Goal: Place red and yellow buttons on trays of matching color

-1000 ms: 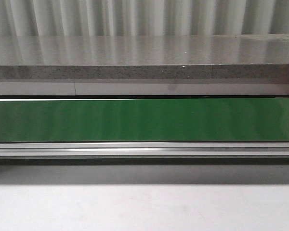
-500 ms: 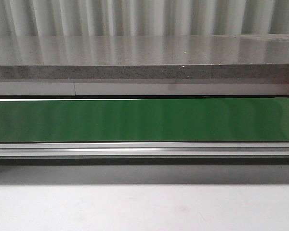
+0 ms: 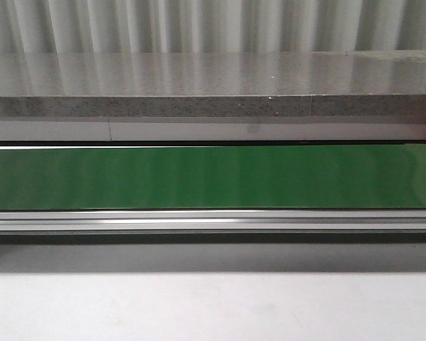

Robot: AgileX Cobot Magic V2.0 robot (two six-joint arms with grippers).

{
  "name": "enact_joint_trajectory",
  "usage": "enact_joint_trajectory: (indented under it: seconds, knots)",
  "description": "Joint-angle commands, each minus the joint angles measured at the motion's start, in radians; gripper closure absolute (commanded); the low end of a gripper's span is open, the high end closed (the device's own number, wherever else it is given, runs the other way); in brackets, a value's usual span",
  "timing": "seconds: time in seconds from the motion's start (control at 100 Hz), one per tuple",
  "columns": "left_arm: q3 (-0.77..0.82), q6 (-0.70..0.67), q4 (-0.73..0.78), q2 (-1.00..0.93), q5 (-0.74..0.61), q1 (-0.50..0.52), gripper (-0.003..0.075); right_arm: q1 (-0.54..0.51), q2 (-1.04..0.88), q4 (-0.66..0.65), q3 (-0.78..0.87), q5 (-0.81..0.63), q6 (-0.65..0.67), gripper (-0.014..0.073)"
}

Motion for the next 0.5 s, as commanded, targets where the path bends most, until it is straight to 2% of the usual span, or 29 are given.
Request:
enact_joint_trajectory:
  seconds: [0.0, 0.24, 0.49]
  knots:
    - [-0.066, -0.038, 0.024, 0.099, -0.052, 0.057, 0.0069, 0.002, -0.002, -0.004, -0.025, -0.062, -0.007, 0.0661]
    - [-0.146, -0.059, -0.028, 0.337, -0.077, 0.235, 0.0069, 0.002, -0.002, -0.004, -0.025, -0.062, -0.007, 0.0661]
    - [-0.199, -0.059, -0.105, 0.536, -0.190, 0.334, 0.0069, 0.002, -0.002, -0.004, -0.025, -0.062, -0.007, 0.0661]
